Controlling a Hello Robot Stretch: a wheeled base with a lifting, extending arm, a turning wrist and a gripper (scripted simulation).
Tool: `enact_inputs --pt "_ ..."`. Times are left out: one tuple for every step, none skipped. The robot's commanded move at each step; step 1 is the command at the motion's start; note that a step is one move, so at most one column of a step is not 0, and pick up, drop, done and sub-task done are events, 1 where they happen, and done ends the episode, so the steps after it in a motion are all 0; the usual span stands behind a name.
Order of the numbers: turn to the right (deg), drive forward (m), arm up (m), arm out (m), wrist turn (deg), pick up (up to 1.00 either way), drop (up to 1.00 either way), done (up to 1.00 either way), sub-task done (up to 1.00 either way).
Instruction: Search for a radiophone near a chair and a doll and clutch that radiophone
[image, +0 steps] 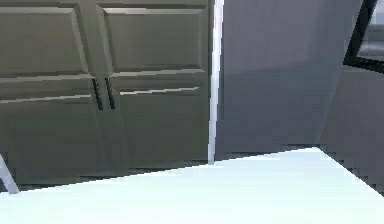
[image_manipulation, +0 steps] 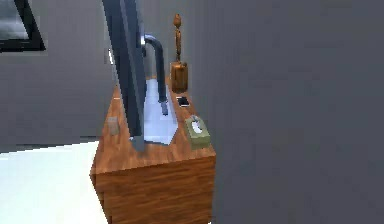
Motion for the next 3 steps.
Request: enact_inputs --pt "0.0 0.15 0.0 0.0 0.0 0.0 0.0 0.0 0.0" --pt "-45.0 0.0 0.0 0.0 0.0 0.0 0.0 0.0 0.0" --pt "-36.0 0.0 0.0 0.0 0.0 0.0 0.0 0.0 0.0"
